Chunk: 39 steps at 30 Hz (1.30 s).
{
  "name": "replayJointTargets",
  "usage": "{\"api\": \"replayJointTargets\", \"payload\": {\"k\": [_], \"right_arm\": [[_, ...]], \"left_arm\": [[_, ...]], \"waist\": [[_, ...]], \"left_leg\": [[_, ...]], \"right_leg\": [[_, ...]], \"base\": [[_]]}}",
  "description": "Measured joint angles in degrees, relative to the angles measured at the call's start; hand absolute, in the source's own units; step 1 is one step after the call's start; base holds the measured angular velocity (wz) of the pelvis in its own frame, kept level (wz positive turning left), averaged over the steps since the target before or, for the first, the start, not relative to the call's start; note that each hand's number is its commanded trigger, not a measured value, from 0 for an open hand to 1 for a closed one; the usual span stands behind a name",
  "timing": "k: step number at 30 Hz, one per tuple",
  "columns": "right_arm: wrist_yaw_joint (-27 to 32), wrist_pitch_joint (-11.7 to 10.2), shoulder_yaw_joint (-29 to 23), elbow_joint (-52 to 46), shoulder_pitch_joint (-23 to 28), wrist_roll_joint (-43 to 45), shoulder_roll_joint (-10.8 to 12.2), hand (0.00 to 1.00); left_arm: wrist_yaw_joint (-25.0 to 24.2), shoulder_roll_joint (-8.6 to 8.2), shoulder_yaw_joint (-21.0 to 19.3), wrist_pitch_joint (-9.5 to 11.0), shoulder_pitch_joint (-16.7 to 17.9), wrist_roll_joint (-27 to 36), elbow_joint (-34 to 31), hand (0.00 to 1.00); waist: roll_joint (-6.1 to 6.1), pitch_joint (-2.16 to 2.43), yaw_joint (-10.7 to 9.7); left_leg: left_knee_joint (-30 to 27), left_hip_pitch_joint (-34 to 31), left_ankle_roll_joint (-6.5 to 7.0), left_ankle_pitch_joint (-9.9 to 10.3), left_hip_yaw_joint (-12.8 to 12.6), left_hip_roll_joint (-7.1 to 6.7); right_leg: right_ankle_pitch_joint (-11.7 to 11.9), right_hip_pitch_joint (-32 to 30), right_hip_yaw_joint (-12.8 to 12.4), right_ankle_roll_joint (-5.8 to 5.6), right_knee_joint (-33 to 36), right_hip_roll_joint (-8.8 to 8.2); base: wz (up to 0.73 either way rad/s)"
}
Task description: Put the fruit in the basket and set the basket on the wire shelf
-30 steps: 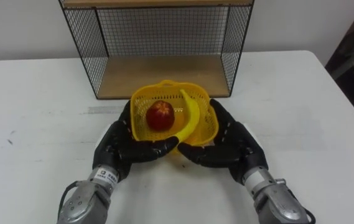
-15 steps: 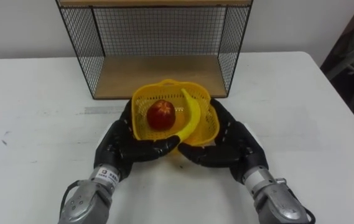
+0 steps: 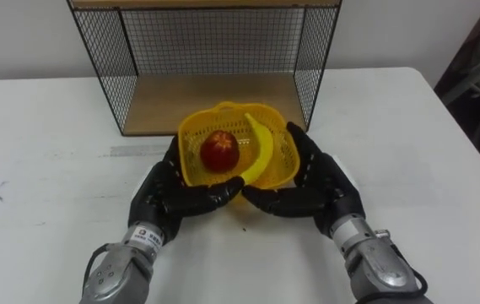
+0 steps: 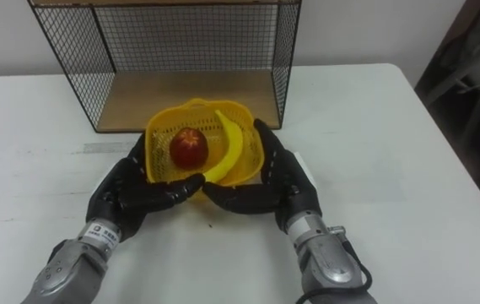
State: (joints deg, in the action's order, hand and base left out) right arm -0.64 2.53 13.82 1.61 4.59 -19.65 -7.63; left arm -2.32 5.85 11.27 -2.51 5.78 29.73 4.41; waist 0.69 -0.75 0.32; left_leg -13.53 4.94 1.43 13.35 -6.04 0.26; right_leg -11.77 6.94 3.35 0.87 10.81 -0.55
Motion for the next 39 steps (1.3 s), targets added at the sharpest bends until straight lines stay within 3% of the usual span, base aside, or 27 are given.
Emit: {"api": "replayJointTargets", "payload": {"k": [5,10,19,30,36,39], "right_arm": [[1.09,-0.14,-0.02,-0.93,-1.83,0.03,0.12,0.00],[1.26,-1.28,-0.03,-2.90,-1.90,1.03,0.21,0.00],[1.26,-1.35,-0.03,-4.31,-1.86,3.20,0.42,0.00],[0.50,-1.56,-0.77,-5.13,-1.85,4.22,1.91,0.00],[0.56,-1.70,-0.40,-5.13,-1.86,3.21,1.85,0.00],[0.19,-1.98,-0.42,-5.07,-1.88,3.18,1.60,0.00]], "left_arm": [[0.00,0.02,-0.90,0.09,-2.27,0.00,-1.35,0.00],[0.01,-0.20,-1.51,0.96,-2.37,0.02,-3.30,0.00],[0.02,-0.85,-2.24,1.09,-2.71,-0.01,-4.03,0.00],[0.13,-1.33,-4.09,1.10,-3.12,-0.52,-5.58,0.00],[0.12,-1.49,-4.24,1.12,-3.11,-0.49,-6.16,0.00],[0.12,-1.31,-4.38,1.21,-3.09,-0.40,-5.68,0.00]], "waist": [[-0.02,-0.02,-0.03],[0.10,-0.10,-0.08],[0.37,-0.30,-0.09],[-0.84,0.15,-0.09],[-1.05,0.05,1.10],[-1.11,-0.14,2.19]], "left_leg": [[-0.02,-0.21,0.01,-0.01,0.05,-0.04],[0.05,0.66,0.01,-0.01,-0.01,-0.07],[0.00,0.53,0.02,0.00,-0.01,-0.03],[-0.45,0.68,0.01,0.00,-0.16,-0.02],[-2.98,0.17,-0.42,0.40,-0.42,1.10],[-9.47,-2.74,-0.90,2.88,-0.31,1.98]], "right_leg": [[0.02,0.05,0.02,-0.04,0.09,-0.04],[0.02,0.58,0.06,-0.04,0.01,0.02],[0.02,0.35,0.13,-0.04,0.33,0.05],[0.03,0.66,0.01,-0.03,0.86,0.15],[-0.20,-0.60,-0.09,0.26,3.80,0.72],[-2.89,-2.26,0.05,1.03,8.47,1.08]], "base": [[0.00],[0.00],[0.00],[0.00],[-0.05],[-0.05]]}}
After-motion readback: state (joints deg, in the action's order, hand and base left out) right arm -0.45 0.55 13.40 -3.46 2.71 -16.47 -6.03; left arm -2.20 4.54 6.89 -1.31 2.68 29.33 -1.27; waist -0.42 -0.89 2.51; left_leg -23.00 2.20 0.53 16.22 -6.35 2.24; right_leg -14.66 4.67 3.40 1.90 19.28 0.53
